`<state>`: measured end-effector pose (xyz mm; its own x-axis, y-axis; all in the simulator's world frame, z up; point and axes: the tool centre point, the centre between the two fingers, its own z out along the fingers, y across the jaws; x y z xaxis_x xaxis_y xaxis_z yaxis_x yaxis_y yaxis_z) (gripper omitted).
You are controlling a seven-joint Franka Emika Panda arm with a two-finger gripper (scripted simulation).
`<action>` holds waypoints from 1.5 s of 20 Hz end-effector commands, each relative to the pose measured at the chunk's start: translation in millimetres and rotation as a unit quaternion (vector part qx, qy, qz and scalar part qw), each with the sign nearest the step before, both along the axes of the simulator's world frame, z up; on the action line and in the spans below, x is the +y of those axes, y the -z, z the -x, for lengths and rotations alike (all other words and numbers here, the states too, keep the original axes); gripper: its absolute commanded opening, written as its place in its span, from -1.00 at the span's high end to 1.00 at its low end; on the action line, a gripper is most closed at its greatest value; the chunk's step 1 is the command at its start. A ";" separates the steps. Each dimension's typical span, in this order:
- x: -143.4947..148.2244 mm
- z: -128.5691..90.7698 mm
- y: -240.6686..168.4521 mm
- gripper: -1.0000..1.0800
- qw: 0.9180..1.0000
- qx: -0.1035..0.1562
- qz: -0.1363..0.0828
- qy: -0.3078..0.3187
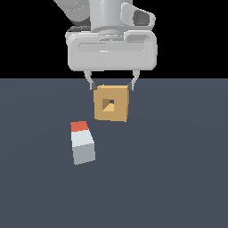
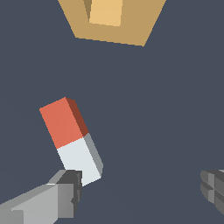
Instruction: Insert the peg into the horizontal hole in a box.
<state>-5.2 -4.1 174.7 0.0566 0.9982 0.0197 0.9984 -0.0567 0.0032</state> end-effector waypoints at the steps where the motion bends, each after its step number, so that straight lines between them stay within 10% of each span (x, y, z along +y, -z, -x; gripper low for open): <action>1: 0.0 0.0 0.0 -0.92 1.000 0.000 0.000 0.000; 30: -38.8 69.1 89.6 -0.92 0.982 0.000 0.009 -0.190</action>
<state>-71.6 -40.5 89.2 -0.3007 0.9537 0.0038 0.9537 0.3007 0.0001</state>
